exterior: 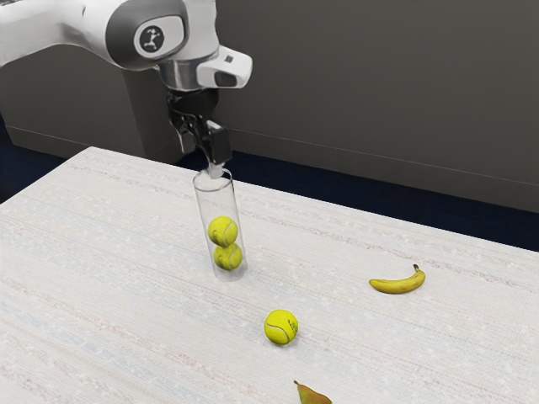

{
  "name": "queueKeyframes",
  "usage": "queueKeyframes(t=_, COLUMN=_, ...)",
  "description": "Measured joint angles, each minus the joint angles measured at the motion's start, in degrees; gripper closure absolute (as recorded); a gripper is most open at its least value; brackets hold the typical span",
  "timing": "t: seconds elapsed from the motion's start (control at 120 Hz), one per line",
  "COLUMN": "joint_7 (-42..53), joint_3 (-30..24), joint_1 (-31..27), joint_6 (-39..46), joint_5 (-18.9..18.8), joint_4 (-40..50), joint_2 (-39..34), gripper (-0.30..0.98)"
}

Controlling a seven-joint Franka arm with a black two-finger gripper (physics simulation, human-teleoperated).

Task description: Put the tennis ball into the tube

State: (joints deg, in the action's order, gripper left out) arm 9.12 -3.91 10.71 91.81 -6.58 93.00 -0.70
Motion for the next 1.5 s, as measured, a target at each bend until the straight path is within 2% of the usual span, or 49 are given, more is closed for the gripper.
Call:
queueKeyframes(t=0.233, joint_7=-2.3, joint_3=0.5, joint_1=8.5, joint_6=4.4, joint_5=-0.1, joint_4=4.1, joint_2=-0.1, gripper=0.0)
queueKeyframes(t=0.342, joint_7=-2.8, joint_3=4.0, joint_1=14.0, joint_6=8.7, joint_5=0.1, joint_4=8.4, joint_2=0.0, gripper=0.0)
queueKeyframes(t=0.558, joint_7=-3.4, joint_3=4.6, joint_1=16.6, joint_6=16.5, joint_5=1.6, joint_4=14.3, joint_2=1.7, gripper=0.0)
queueKeyframes(t=0.658, joint_7=-3.6, joint_3=4.6, joint_1=15.0, joint_6=20.0, joint_5=2.0, joint_4=15.5, joint_2=3.8, gripper=0.0)
queueKeyframes(t=0.783, joint_7=-3.9, joint_3=4.6, joint_1=3.8, joint_6=24.3, joint_5=2.2, joint_4=16.5, joint_2=6.9, gripper=0.0)
queueKeyframes(t=0.833, joint_7=-4.0, joint_3=4.6, joint_1=1.6, joint_6=25.6, joint_5=2.3, joint_4=16.6, joint_2=7.4, gripper=0.0)
queueKeyframes(t=1.133, joint_7=-6.5, joint_3=4.4, joint_1=5.4, joint_6=32.3, joint_5=3.9, joint_4=24.4, joint_2=6.6, gripper=0.0)
queueKeyframes(t=1.325, joint_7=-9.7, joint_3=-0.6, joint_1=5.6, joint_6=35.9, joint_5=3.5, joint_4=26.6, joint_2=6.6, gripper=0.0)
queueKeyframes(t=1.5, joint_7=-12.4, joint_3=-2.2, joint_1=5.8, joint_6=38.6, joint_5=3.2, joint_4=27.4, joint_2=7.2, gripper=0.0)
